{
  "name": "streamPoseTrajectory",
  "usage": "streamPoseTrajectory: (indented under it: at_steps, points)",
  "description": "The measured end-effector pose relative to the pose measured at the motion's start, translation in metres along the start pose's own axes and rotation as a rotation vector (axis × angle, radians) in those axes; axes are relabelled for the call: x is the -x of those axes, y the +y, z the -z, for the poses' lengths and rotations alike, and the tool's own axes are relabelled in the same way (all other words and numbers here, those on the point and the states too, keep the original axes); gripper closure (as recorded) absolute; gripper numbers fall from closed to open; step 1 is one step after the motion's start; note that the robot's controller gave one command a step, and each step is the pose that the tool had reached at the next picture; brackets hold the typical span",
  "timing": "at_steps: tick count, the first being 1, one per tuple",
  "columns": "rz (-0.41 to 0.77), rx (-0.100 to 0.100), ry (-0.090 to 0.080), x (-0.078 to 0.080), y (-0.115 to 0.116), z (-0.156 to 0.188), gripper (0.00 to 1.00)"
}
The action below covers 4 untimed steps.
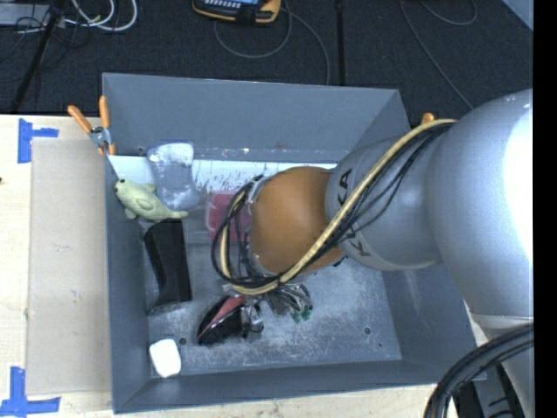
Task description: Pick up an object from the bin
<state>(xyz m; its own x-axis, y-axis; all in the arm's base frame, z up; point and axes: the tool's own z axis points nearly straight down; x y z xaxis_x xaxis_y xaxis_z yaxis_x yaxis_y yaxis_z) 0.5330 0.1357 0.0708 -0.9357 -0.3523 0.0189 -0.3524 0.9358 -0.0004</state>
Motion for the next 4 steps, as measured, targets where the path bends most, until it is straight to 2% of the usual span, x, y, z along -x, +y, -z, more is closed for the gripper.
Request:
streamPoseTrajectory:
  at_steps: [1,2,3,4]
  points:
    - [0.014,0.001,0.004,-0.008,-0.006,0.076,0.00]
    - [0.022,0.001,0.004,-0.013,-0.011,0.136,0.00]
    - [0.075,-0.002,-0.013,-0.015,0.000,0.125,0.00]
    - [0.043,0.001,0.003,-0.037,0.016,0.068,0.00]
